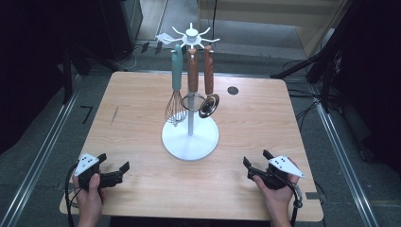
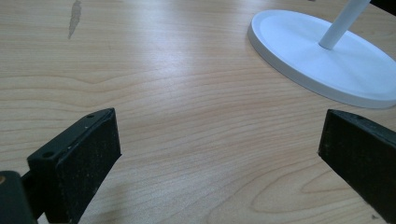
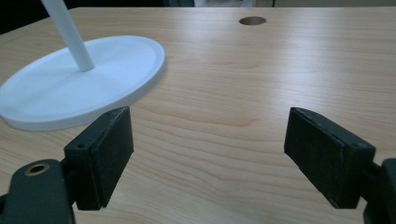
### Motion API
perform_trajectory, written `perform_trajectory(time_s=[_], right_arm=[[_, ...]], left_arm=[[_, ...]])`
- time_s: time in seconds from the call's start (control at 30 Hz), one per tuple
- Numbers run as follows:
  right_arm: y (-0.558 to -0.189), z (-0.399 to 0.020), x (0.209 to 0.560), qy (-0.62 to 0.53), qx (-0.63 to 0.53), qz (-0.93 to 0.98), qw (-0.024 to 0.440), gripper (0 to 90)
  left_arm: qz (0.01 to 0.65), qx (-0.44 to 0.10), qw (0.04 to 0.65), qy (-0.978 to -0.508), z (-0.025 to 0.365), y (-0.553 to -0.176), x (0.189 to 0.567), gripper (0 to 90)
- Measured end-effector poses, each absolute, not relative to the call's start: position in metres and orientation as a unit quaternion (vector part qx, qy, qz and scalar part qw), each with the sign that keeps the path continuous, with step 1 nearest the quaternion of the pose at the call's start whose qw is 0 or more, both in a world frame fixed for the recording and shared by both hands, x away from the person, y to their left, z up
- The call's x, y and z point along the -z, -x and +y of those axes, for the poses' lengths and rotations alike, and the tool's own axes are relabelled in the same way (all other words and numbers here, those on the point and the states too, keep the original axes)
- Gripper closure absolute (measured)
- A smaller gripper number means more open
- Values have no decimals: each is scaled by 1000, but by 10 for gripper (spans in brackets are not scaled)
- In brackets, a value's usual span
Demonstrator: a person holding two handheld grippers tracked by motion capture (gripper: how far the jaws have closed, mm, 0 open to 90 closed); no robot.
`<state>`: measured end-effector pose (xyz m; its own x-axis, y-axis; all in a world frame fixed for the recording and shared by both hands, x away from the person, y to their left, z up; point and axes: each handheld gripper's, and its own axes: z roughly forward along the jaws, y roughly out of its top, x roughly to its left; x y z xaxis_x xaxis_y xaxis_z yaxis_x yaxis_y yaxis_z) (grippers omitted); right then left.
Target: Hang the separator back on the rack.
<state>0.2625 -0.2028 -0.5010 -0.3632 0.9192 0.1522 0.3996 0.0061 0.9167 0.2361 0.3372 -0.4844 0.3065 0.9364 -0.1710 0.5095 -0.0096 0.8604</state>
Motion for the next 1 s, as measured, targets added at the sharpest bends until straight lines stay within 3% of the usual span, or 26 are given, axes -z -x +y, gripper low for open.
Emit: perform_trajectory(time_s=[1.0], right_arm=[[-233, -282, 508, -553, -460, 624, 307, 148]], left_arm=[[529, -251, 460, -668, 336, -233, 484, 0]])
